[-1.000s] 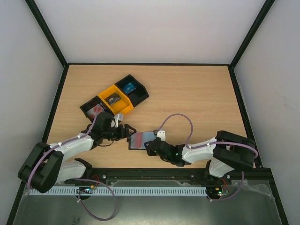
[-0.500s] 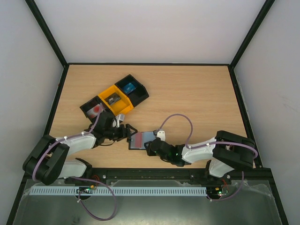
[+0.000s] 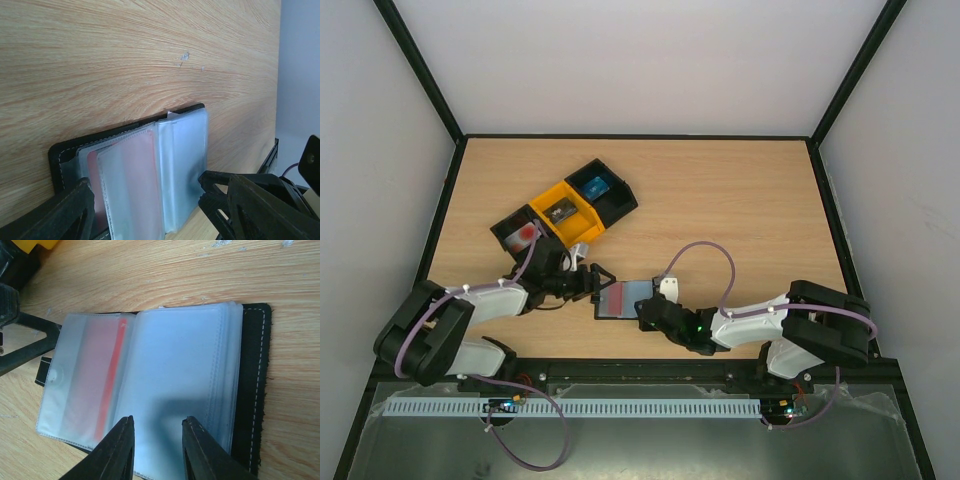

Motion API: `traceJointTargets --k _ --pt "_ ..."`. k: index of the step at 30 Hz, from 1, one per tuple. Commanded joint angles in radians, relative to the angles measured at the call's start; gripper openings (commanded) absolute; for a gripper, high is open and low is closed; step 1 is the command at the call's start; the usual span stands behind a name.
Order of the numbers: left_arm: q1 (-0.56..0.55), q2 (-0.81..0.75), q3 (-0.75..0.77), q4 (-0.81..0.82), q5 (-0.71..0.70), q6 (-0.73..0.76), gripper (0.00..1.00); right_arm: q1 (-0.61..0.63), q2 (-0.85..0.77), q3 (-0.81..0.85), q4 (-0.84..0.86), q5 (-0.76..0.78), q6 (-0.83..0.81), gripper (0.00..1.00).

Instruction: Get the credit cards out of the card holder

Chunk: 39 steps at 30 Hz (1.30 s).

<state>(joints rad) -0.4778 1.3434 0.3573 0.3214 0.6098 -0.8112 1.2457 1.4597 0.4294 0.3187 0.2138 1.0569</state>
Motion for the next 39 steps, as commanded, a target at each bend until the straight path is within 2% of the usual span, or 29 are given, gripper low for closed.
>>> traceJointTargets --k 1,39 --pt "-0.007 0.02 -0.007 0.042 0.026 -0.013 0.74 0.0 0.005 -0.01 -0.021 0.034 0.008 0.27" --pt "-0.088 0.021 0.025 0.112 0.067 -0.118 0.74 0.0 0.004 -0.021 0.005 0.03 0.006 0.28"
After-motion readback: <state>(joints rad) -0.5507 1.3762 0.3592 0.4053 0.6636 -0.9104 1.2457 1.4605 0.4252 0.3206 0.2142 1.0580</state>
